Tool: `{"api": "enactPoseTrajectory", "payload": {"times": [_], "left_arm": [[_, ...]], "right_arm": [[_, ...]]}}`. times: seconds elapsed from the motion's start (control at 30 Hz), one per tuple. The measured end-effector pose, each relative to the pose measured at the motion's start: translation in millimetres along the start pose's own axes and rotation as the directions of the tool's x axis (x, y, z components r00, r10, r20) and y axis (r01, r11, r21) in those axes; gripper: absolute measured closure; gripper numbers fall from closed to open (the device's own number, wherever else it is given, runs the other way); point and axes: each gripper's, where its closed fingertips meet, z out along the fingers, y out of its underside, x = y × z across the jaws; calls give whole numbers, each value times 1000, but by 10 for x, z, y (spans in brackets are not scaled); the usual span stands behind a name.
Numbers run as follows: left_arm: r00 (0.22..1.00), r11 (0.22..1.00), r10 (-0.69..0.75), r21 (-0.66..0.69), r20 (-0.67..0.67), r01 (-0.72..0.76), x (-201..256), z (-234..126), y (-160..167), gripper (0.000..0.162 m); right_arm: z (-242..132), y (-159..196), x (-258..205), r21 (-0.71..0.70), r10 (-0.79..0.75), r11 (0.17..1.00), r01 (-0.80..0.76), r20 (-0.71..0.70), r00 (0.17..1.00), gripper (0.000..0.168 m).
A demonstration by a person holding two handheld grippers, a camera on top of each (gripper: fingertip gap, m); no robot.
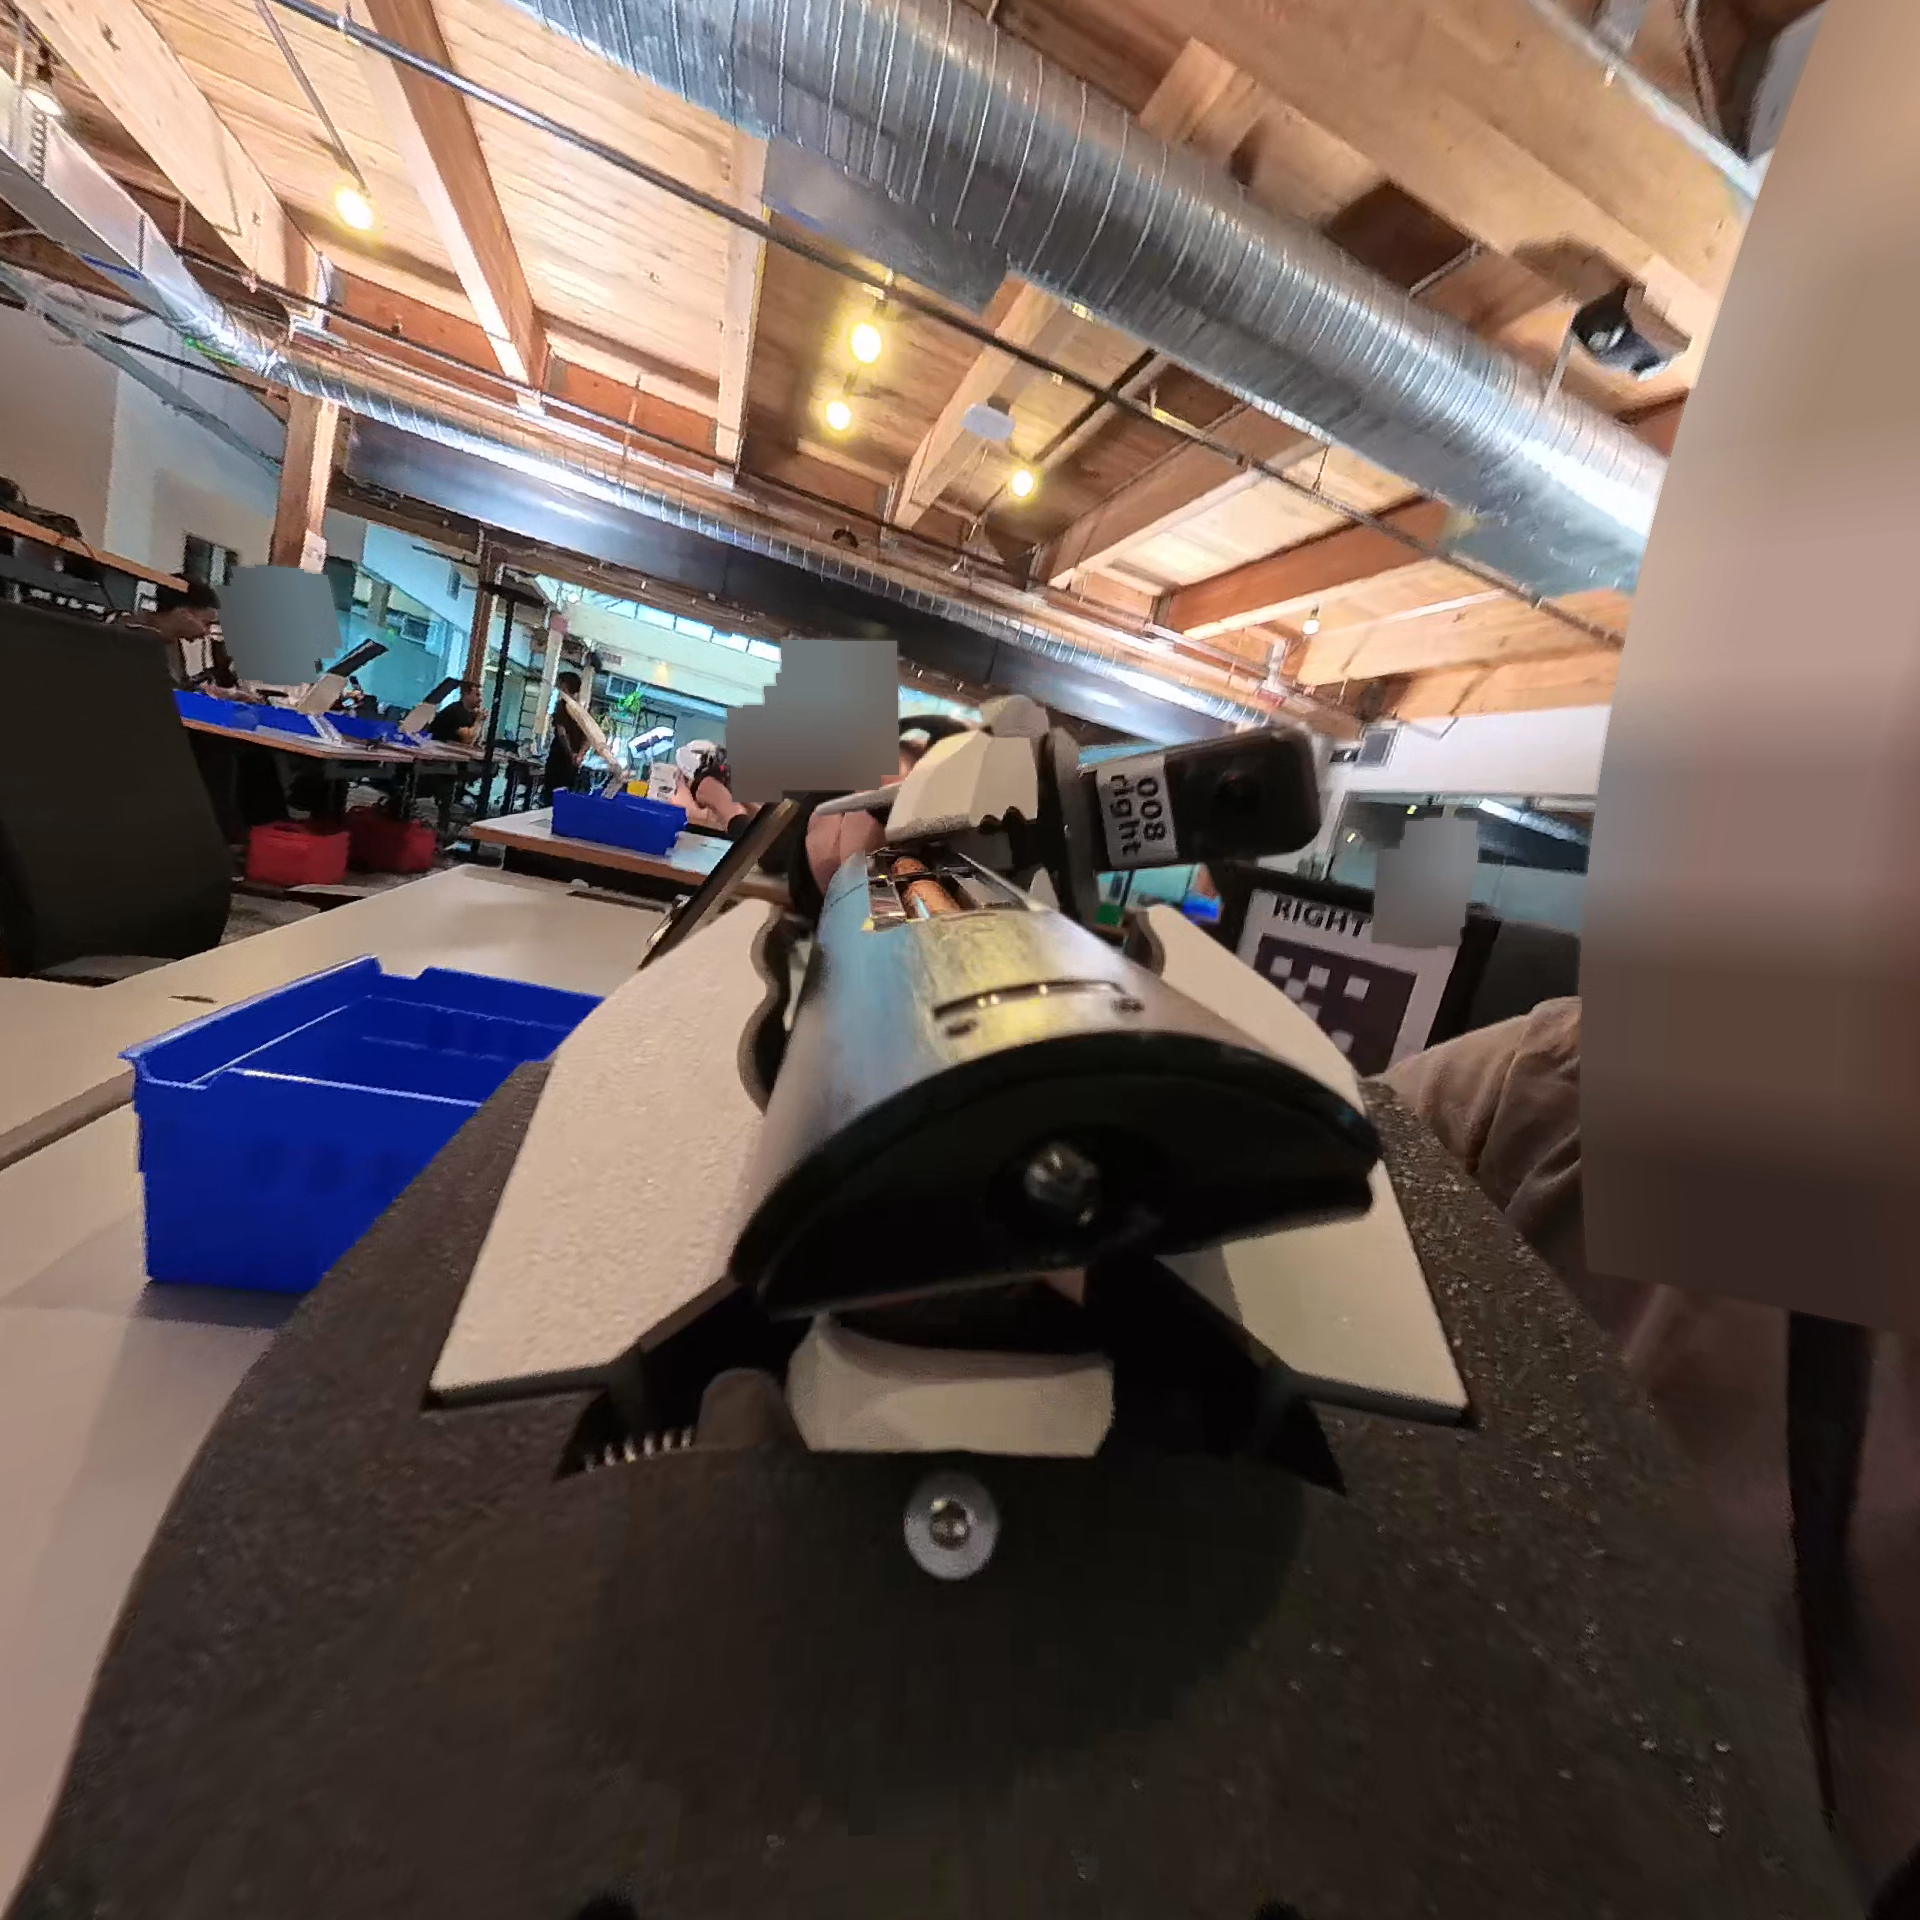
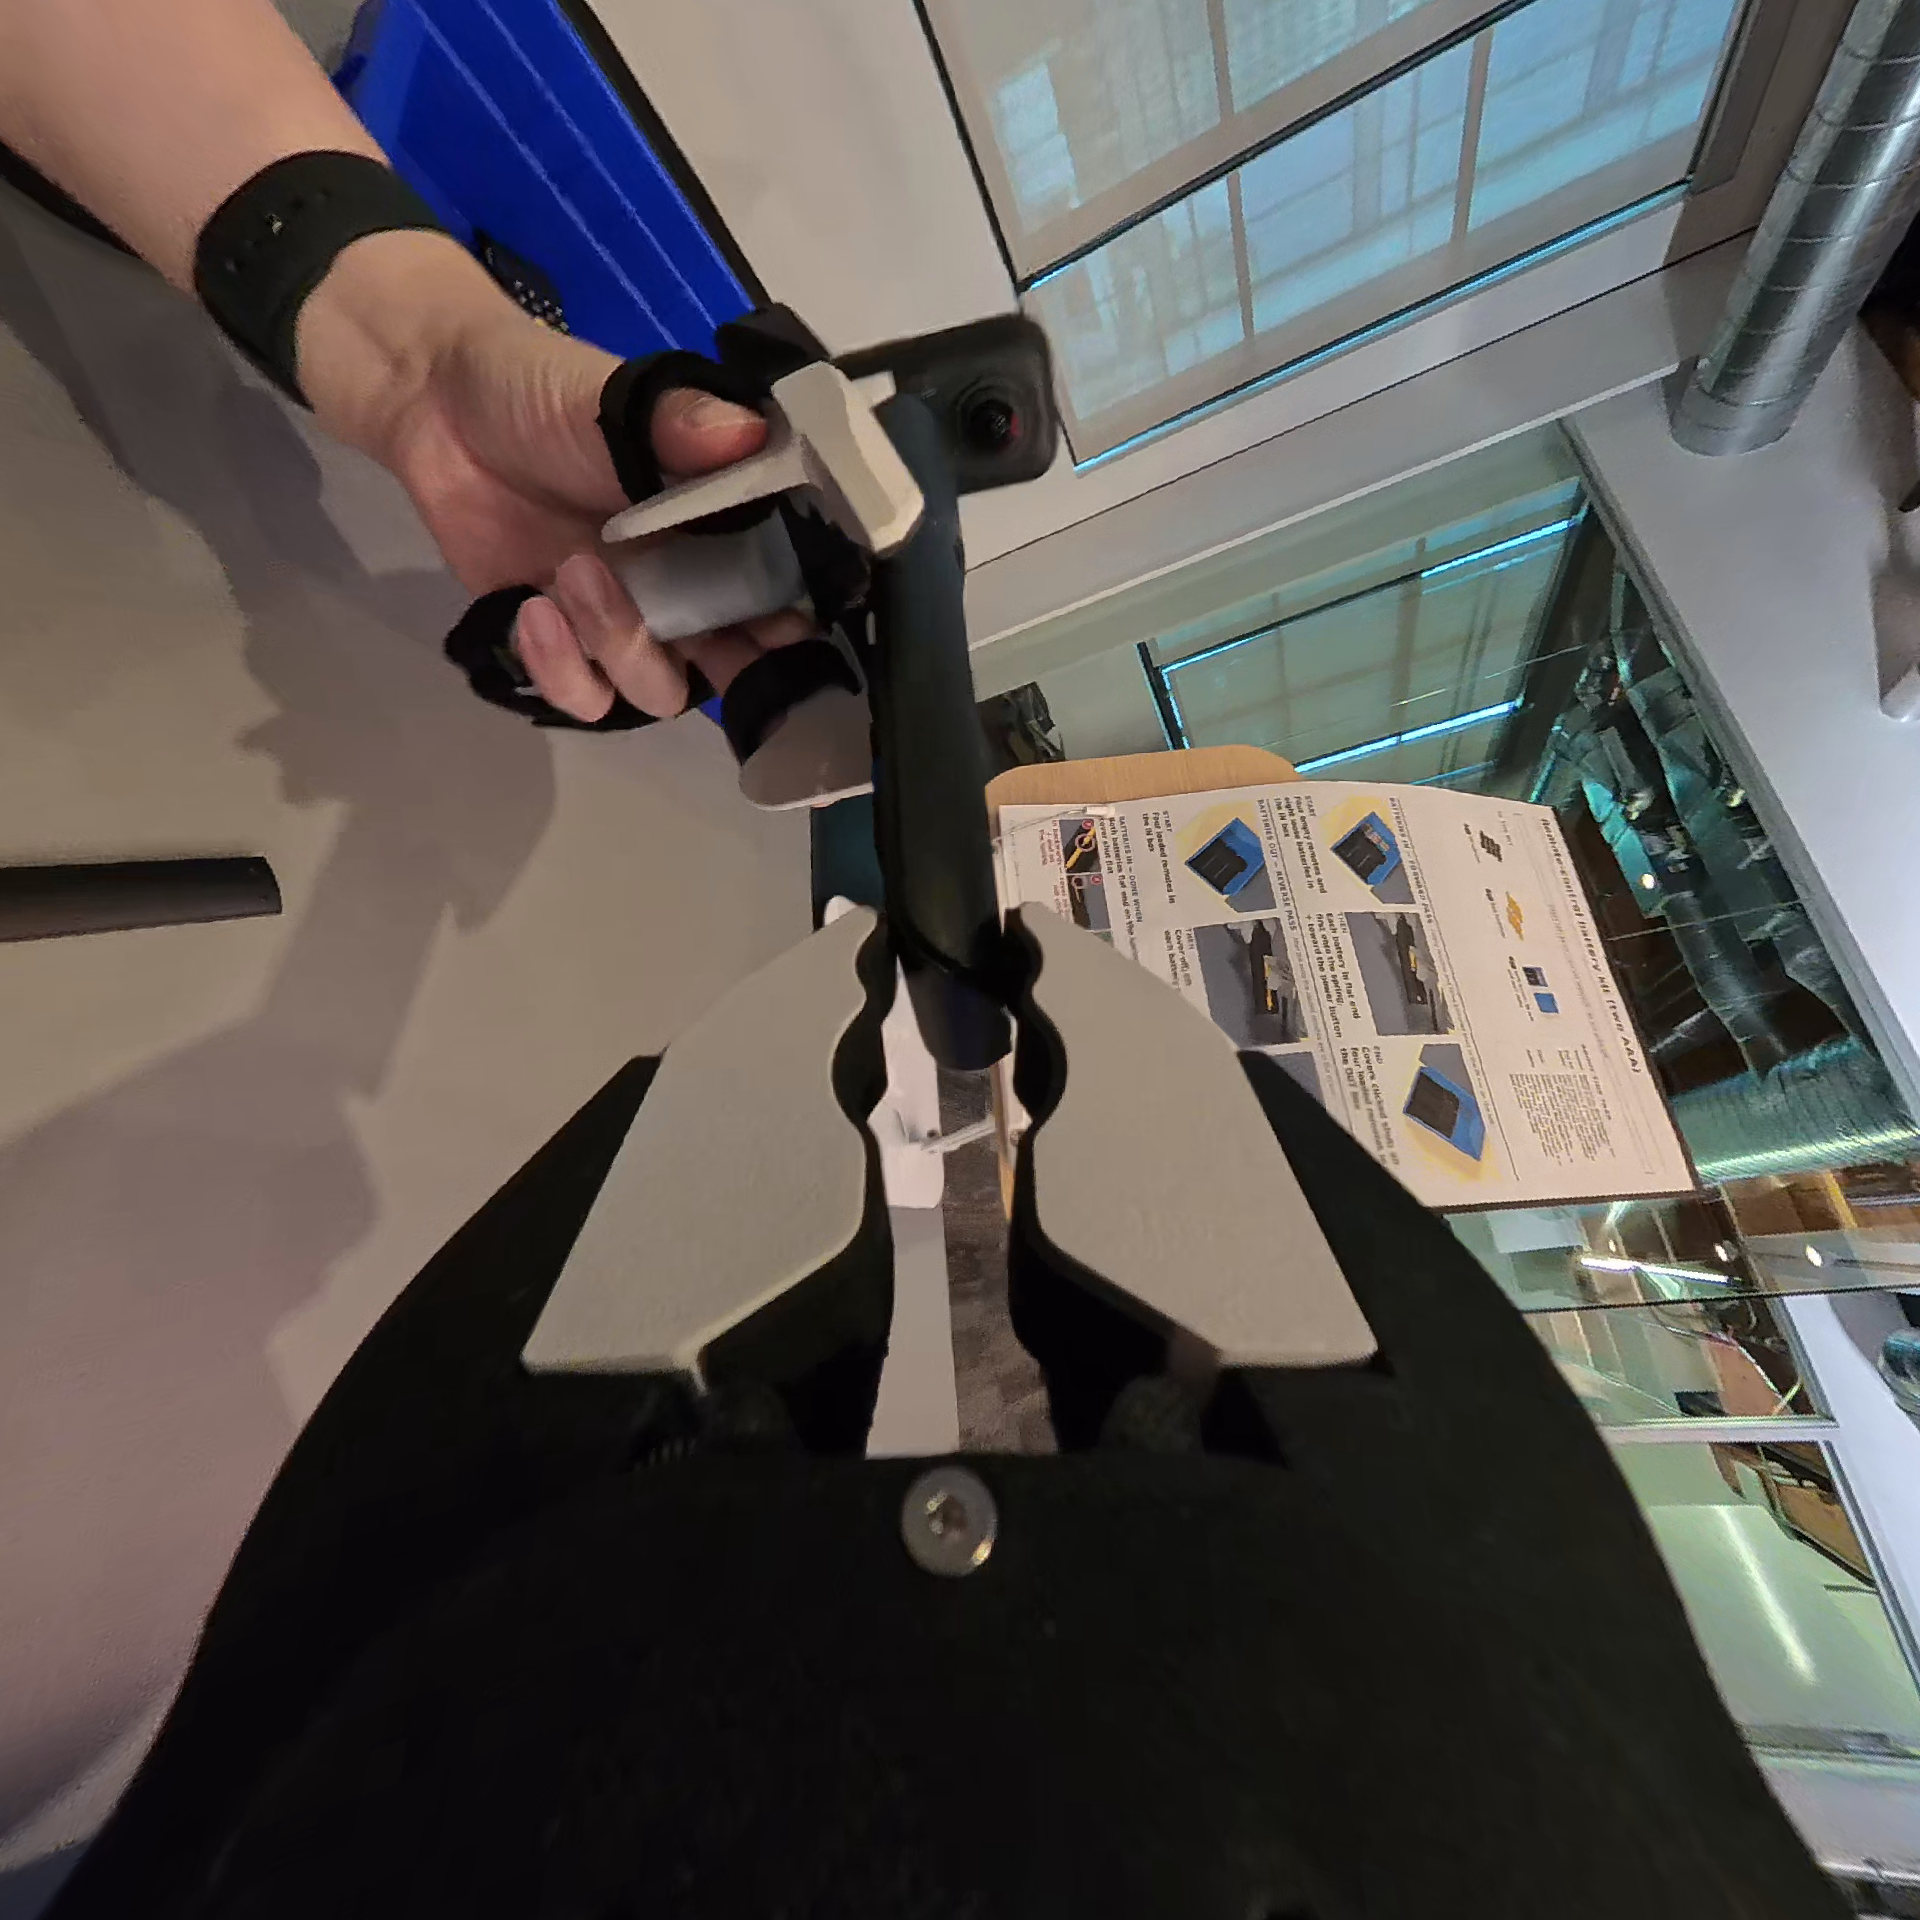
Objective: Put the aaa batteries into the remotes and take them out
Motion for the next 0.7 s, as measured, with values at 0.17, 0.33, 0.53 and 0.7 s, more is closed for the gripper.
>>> {"api": "enactPoseTrajectory", "payload": {"times": [0.17, 0.33, 0.53, 0.7], "left_arm": [[1000, 993, 4, -121, -7, -5, -8, -30, 75, 94], [999, 985, 37, -169, -34, -42, 51, -33, 116, 82], [986, 978, 162, -131, -30, -165, 88, 50, 145, 82], [973, 973, 231, -23, 7, -231, 91, 18, 24, 99]], "right_arm": [[-37, -11, -14, -7, 19, 1000, -19, 31, 999, 148], [-53, -63, -10, 49, 74, 996, -76, 51, 996, 148], [-16, -160, -54, 113, 101, 988, -110, 80, 992, 148], [28, -198, -76, 128, 89, 987, -98, 71, 994, 148]]}}
